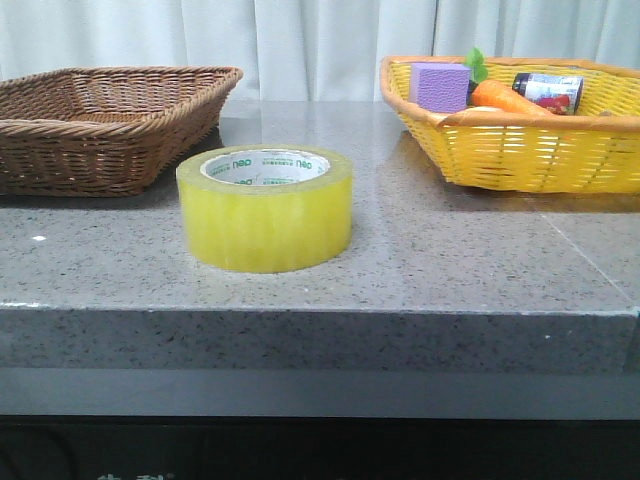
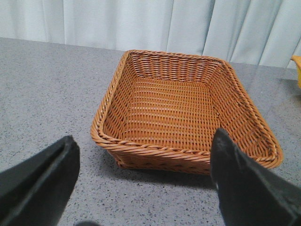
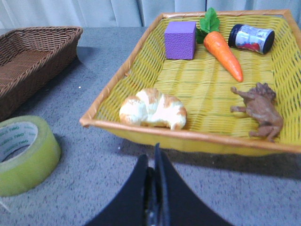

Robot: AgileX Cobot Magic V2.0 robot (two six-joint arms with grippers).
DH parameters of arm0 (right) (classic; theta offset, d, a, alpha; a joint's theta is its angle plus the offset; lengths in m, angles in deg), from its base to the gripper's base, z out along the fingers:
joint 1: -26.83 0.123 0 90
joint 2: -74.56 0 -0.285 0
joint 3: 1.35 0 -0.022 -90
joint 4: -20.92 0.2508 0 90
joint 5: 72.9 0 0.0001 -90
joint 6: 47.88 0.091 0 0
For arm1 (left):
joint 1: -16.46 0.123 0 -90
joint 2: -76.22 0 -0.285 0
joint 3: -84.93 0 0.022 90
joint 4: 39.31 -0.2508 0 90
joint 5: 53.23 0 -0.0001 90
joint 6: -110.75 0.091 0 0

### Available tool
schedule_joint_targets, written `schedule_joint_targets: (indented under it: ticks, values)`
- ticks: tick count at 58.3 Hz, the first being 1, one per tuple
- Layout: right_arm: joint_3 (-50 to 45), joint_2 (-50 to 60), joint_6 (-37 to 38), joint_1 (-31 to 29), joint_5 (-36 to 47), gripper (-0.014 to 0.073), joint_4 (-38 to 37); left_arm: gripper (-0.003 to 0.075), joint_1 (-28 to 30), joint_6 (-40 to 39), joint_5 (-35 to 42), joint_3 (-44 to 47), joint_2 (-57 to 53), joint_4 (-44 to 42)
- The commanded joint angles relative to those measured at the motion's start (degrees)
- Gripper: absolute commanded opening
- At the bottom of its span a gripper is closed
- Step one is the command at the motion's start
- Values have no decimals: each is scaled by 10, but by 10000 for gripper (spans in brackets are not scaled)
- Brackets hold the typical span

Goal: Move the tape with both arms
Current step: 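Open the right gripper and withdraw it upward from the tape, then lower the left gripper into the tape roll's hole and grip it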

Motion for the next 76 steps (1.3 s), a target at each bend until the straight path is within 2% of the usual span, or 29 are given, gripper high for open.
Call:
schedule_joint_targets:
  ticks: [1,10,21,30,38,44,66,76]
  values:
    - [-18,46,0,-3,53,-68,-3,567,1,-6,41,-20,6,1]
    - [-49,113,0,-3,58,-68,-3,567,1,-6,41,-20,6,1]
    - [-50,117,0,-3,63,-68,-3,566,-1,-6,31,-21,6,25]
    - [-50,117,0,-3,63,-68,-3,566,-30,-6,-115,-71,22,31]
    - [-50,117,0,-3,63,-68,-3,566,-75,-6,-251,-153,78,45]
    - [-50,117,0,-3,63,-68,-3,565,-116,-6,-313,-212,140,62]
    - [-50,117,0,-3,63,-68,-3,565,-260,-11,-337,-330,372,64]
    - [-50,117,0,-3,63,-68,-3,565,-298,-32,-337,-377,460,64]
